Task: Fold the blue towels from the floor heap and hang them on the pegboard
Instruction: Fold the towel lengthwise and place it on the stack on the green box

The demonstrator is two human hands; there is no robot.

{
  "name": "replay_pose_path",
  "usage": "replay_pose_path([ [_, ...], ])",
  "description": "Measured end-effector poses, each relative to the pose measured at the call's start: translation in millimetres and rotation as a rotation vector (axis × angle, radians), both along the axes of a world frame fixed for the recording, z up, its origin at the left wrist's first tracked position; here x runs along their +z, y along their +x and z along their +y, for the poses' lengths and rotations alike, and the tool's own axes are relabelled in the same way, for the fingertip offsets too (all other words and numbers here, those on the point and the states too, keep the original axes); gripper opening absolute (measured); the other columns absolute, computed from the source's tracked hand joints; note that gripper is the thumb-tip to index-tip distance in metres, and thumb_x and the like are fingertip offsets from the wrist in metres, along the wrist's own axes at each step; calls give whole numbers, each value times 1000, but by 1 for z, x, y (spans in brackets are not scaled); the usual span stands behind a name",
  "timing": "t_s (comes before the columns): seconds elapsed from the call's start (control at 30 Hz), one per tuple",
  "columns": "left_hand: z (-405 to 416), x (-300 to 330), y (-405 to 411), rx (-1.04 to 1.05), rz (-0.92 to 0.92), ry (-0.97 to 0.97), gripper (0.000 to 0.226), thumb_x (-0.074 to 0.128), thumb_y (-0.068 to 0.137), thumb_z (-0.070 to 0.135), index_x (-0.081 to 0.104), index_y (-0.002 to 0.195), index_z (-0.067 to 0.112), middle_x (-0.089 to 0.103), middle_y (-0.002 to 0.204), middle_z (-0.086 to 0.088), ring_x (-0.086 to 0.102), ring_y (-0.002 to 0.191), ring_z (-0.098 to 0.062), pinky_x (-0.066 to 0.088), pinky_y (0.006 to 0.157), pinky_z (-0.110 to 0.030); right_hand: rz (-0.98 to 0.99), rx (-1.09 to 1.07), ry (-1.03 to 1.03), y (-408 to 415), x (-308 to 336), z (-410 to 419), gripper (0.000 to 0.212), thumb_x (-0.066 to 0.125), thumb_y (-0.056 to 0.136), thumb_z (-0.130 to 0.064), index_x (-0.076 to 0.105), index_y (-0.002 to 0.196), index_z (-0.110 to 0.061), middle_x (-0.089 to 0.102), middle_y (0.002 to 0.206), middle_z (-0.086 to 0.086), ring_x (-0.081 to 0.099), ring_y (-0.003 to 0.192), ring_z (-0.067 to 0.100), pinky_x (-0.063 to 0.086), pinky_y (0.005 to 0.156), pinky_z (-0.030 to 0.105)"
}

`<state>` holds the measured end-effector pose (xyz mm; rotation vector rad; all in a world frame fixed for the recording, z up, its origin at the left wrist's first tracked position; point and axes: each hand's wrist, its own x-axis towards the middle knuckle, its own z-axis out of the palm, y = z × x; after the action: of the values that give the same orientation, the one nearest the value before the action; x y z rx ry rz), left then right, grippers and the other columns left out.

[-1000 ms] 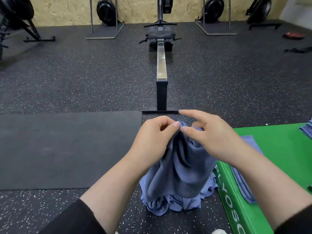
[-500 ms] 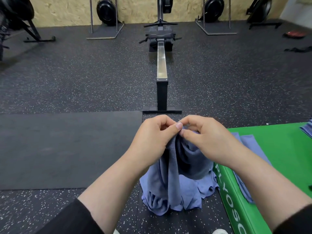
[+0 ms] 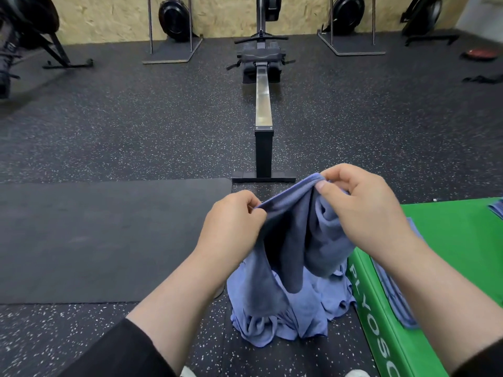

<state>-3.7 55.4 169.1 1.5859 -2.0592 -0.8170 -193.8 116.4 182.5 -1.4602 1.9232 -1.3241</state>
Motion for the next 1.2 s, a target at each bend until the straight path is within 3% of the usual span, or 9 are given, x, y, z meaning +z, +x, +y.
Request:
replay_pose_path([
  [0.17, -7, 0, 4, 81, 171, -42, 16, 59, 94, 23, 68, 81, 22, 68, 75, 8, 61, 76, -18, 46, 67, -30, 49, -45, 21, -7, -5, -1, 12, 64, 95, -22, 68, 85, -20, 72, 68, -3, 62, 66, 9, 49, 73, 31],
  [0.3, -10, -3, 3, 3, 368, 17, 24, 53, 95, 32, 70, 84, 19, 71, 78, -1, 62, 75, -18, 55, 81, -44, 142, -10, 140, -10, -9, -1, 10, 66, 93, -22, 66, 82, -24, 66, 59, -8, 52, 54, 9, 37, 54, 17],
  [0.37, -9, -3, 1, -42, 387, 29, 26, 51, 97, 33, 67, 84, 18, 66, 73, -1, 52, 69, -13, 52, 74, -40, 154, 49, 170, -8, -9, 0, 7, 69, 91, -23, 66, 96, -27, 56, 49, -14, 47, 48, 5, 35, 51, 16],
  [0.47, -4, 1, -4, -92, 381, 24, 28, 52, 104, 26, 64, 83, 13, 54, 67, 8, 42, 63, -7, 37, 62, -29, 98, 164, 159, -3, -7, 0, 39, 73, 90, -26, 59, 125, -35, 48, 49, -7, 38, 46, 6, 34, 51, 18],
  [0.67, 5, 6, -10, -224, 398, 77, 29, 52, 104, 28, 63, 78, 20, 55, 63, 16, 45, 61, -2, 34, 57, -18, 167, 285, 153, 6, -7, -2, 46, 67, 95, -29, 55, 139, -33, 40, 50, -6, 34, 48, 7, 31, 50, 19],
  [0.87, 7, 8, -9, -244, 442, 156, 27, 57, 102, 30, 70, 85, 13, 62, 73, 2, 49, 68, -8, 39, 65, -27, 127, 329, 162, 6, -13, -2, 9, 67, 95, -27, 66, 86, -27, 48, 49, -9, 35, 47, 4, 28, 48, 20],
  [1.0, 7, 7, -7, -187, 423, 131, 23, 62, 99, 31, 69, 82, 18, 61, 66, 8, 48, 62, -4, 37, 59, -19, 88, 290, 123, 8, -10, 0, 12, 65, 97, -28, 67, 85, -24, 67, 63, -15, 49, 54, -2, 40, 56, 19],
  [1.1, 4, 4, -6, -180, 336, 93, 12, 61, 95, 23, 68, 85, 23, 70, 78, -3, 53, 68, -9, 44, 66, -30, 50, 243, 53, 9, -7, 1, 12, 62, 98, -26, 67, 88, -24, 72, 71, -4, 60, 65, 20, 50, 69, 36],
  [1.2, 3, 2, -3, -146, 149, 39, 13, 56, 89, 19, 64, 81, 27, 67, 75, 4, 57, 70, -10, 45, 65, -32, 51, 184, 9, 9, -5, 3, 14, 61, 99, -28, 65, 87, -22, 71, 71, 3, 56, 67, 24, 48, 72, 37],
])
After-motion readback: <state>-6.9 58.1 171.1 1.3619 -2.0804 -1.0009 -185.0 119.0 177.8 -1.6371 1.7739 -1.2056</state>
